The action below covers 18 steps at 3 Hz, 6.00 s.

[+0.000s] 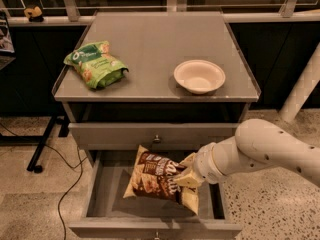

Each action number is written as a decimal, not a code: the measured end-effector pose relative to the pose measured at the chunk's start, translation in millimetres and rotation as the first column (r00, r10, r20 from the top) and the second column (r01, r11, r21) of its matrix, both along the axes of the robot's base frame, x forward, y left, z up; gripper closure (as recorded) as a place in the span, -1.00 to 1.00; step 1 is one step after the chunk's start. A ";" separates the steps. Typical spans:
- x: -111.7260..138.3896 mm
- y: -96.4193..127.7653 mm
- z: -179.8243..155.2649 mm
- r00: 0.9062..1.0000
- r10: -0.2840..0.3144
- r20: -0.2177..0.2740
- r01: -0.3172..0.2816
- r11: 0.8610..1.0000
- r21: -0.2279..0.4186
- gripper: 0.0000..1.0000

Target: Pick brown chip bag from middle drawer and place on counter

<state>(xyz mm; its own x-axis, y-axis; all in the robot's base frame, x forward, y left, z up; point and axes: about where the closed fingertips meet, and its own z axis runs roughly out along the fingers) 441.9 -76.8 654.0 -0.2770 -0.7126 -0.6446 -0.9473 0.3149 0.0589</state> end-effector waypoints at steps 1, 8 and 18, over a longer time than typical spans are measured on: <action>-1.0 4.2 8.5 1.000 0.008 0.009 -0.008 1.000 -0.003 1.00; -6.1 33.8 268.1 0.908 0.121 0.402 -0.076 0.989 -0.127 1.00; 228.6 17.7 369.7 0.736 -0.198 0.648 0.289 0.957 -0.036 1.00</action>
Offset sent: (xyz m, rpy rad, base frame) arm -0.0095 0.0273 0.1247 -0.0214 -0.1645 0.0646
